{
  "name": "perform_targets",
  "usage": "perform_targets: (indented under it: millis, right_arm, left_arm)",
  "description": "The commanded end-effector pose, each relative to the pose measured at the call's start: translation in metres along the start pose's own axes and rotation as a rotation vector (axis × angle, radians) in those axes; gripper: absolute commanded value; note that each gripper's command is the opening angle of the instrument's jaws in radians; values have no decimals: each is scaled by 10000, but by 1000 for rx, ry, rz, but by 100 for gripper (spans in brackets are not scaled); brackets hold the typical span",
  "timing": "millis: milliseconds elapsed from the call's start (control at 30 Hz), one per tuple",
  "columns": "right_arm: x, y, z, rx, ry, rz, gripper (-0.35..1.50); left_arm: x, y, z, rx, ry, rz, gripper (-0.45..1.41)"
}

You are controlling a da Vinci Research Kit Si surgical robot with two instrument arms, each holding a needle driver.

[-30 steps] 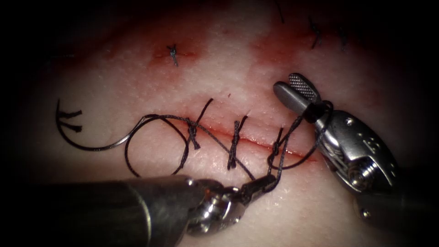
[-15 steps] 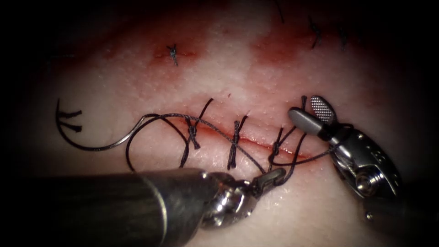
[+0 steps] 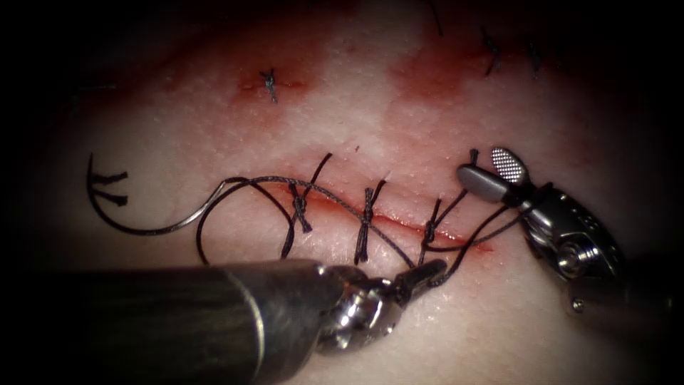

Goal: Wound Closure

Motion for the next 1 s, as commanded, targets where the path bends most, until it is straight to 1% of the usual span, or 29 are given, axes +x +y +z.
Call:
perform_targets:
  millis: [33, 67, 100, 133, 167, 200, 267, 333, 400, 467, 533, 567, 633, 733, 767, 800, 867, 900, 933, 967, 1000]
  right_arm:
    - [-6, -7, 6, 9, 2, 4, 97]
    - [-5, -9, 7, 11, 3, 6, 97]
    - [-6, -11, 9, 10, 8, 8, 87]
    - [-6, -11, 9, 10, 8, 8, 87]
    - [-7, -13, 11, 11, 8, 8, 70]
    - [-8, -14, 11, 14, 10, 9, 42]
    - [-9, -18, 14, 3, 17, -19, -35]
    - [-10, -21, 17, -11, 22, -23, -35]
    - [-12, -24, 20, -34, -7, -27, -35]
    - [-14, -26, 20, -42, -16, -34, -35]
    - [-14, -26, 17, -53, -13, -64, -35]
    - [-11, -27, 11, -54, -9, -95, -35]
    - [-8, -29, 8, -47, 1, -109, -35]
    - [2, -38, -3, -5, 82, -159, -35]
    - [5, -41, -7, 8, 96, -170, -35]
    - [12, -49, -15, 36, 147, -217, -35]
    - [15, -52, -18, 52, 162, -235, -35]
    - [19, -54, -21, 68, 187, -263, -35]
    - [23, -58, -26, 94, 220, -290, -35]
    - [23, -58, -26, 94, 220, -290, -35]
    - [24, -60, -29, 115, 229, -288, -35]
  left_arm:
    - [2, 4, 6, -1, 3, 1, -45]
    - [2, 4, 6, -1, 3, 1, -45]
    - [2, 4, 6, 0, 3, 1, -45]
    - [2, 4, 6, 0, 3, 1, -45]
    - [2, 4, 6, 0, 3, 1, -45]
    - [3, 5, 6, 0, 2, 1, -45]
    - [3, 5, 6, 0, 5, 2, -45]
    - [2, 6, 6, 0, 3, 2, -45]
    - [1, 6, 4, -1, 2, 3, -45]
    - [-1, 6, 1, -1, -3, 4, -45]
    - [-5, 5, -3, -3, -7, 4, -45]
    - [-11, 3, -7, -5, -19, 3, -45]
    - [-15, 1, -9, -6, -25, 2, -45]
    - [-30, -7, -14, -11, -52, -4, -45]
    - [-35, -10, -16, -13, -58, -6, -45]
    - [-47, -16, -20, -39, -60, -9, -45]
    - [-52, -21, -21, -53, -69, -12, -45]
    - [-57, -26, -22, -62, -76, -10, -45]
    - [-70, -41, -24, -70, -95, -6, -45]
    - [-70, -41, -24, -70, -95, -6, -45]
    - [-76, -48, -24, -74, -103, -14, -45]
